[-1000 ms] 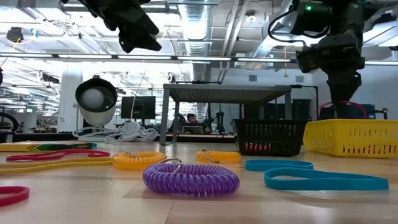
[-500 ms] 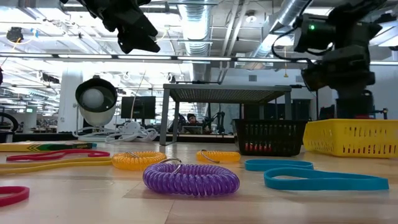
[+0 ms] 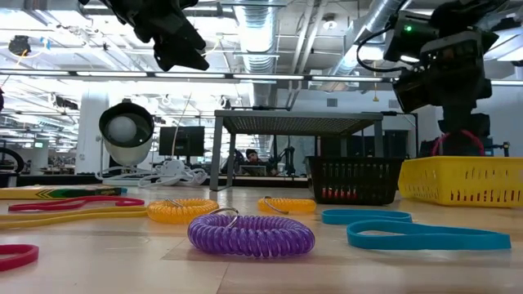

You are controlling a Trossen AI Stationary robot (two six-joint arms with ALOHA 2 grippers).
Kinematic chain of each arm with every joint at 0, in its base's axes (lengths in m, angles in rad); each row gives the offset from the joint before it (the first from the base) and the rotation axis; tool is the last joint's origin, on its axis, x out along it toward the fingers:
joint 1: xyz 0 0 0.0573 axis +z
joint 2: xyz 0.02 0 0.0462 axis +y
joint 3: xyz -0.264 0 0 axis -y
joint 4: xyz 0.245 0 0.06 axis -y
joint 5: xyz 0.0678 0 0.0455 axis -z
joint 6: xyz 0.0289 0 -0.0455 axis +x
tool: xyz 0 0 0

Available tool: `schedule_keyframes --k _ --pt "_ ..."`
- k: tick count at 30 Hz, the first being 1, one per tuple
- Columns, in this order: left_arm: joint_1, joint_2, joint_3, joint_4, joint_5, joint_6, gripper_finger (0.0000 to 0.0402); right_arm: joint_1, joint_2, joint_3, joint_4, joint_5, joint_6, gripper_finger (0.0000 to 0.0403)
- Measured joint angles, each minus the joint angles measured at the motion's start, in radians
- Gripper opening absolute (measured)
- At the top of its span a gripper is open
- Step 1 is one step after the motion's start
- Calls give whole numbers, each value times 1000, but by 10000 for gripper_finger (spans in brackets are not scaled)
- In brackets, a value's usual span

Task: Pick & Place Office Desk Supplies
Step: Put the red rubber band into the yellow basket

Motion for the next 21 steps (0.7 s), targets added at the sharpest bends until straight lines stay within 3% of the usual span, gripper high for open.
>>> schedule_keyframes --k 5,9,11,15,18,21 --pt "0 0 0 -4 0 -2 223 -24 1 0 -1 -26 -2 225" --pt "0 0 0 -4 0 -2 223 -47 1 -1 -31 72 21 225" --pt "0 0 0 -4 0 -2 223 -41 1 -2 18 -19 5 225" --pt "-1 0 0 -4 0 -2 223 -54 -5 -4 9 30 2 225" --pt "-1 0 0 -4 0 -2 223 -60 -6 -22 52 -64 -4 225" --pt "-1 8 0 85 -8 -2 223 -71 3 -31 30 -31 -6 225"
